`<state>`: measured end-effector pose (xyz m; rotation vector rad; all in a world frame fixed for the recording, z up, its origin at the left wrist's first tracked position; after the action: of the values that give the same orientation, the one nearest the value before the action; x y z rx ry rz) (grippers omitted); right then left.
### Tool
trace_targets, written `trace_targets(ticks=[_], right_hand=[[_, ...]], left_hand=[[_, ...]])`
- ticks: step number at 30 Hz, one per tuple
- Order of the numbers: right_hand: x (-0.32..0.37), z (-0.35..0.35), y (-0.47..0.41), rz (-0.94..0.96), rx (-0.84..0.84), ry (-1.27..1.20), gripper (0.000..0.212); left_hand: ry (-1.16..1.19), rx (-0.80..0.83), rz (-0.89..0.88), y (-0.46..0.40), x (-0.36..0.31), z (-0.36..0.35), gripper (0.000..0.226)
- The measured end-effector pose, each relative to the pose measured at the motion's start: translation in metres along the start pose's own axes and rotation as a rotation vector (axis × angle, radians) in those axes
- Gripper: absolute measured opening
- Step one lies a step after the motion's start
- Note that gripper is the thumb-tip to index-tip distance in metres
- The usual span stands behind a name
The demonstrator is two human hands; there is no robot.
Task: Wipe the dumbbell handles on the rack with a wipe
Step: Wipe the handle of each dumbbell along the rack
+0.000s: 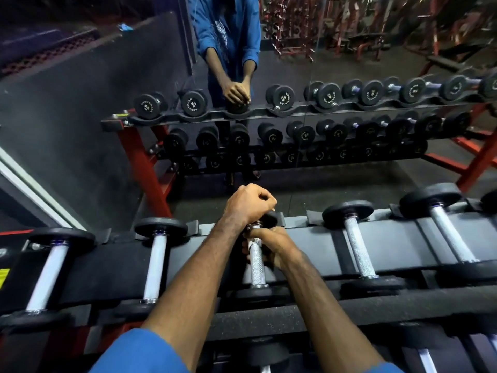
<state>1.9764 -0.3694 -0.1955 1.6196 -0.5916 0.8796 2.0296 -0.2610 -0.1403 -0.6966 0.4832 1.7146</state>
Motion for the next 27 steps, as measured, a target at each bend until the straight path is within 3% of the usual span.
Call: trace_targets(ticks=[3, 7, 11, 14, 16, 18, 24, 27], right_hand=[[-0.015, 0.005, 0.012, 0.027, -0.002, 0.068, 0.02], [-0.035, 0.016, 0.022, 0.06, -0.013, 0.171, 0.043], [-0.006, 0.01, 0.02, 0.138, -0.035, 0.063, 0.019], [-0.019, 0.021, 0.031, 0.222, -0.002, 0.17, 0.014], [-0.046, 0.033, 0.043, 0.251, 0.042, 0.262, 0.026], [-0.054, 0.04, 0.047, 0.298, -0.019, 0.303, 0.028], [-0.019, 0.035, 0.037, 0.476, -0.291, 0.354, 0.007], [-0.036, 0.037, 0.054, 0.452, -0.276, 0.471, 0.022]], left_hand=[[0.012, -0.002, -0.001, -0.002, 0.005, -0.001, 0.027], [0.003, -0.006, -0.015, -0.002, 0.003, -0.002, 0.023], [0.001, -0.02, -0.011, -0.002, 0.003, -0.002, 0.024], [0.009, -0.021, 0.001, -0.003, 0.006, -0.001, 0.025], [0.017, -0.017, -0.001, -0.004, 0.006, -0.003, 0.025], [0.014, -0.013, -0.009, -0.003, 0.003, -0.003, 0.023], [-0.011, -0.008, -0.01, -0.002, 0.002, -0.001, 0.02], [-0.007, -0.018, -0.015, -0.003, 0.004, -0.002, 0.019]])
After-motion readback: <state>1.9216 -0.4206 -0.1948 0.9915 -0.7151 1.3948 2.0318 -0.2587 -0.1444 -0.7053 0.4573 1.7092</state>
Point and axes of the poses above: each hand's wrist, its own y-axis away from the middle knuckle, its own z-axis out of the back of the hand, x = y × z, the point moved 4 cm from there along -y, towards the middle knuckle, and after that the axes turned 6 degrees about -x, right-handed, at the moved point
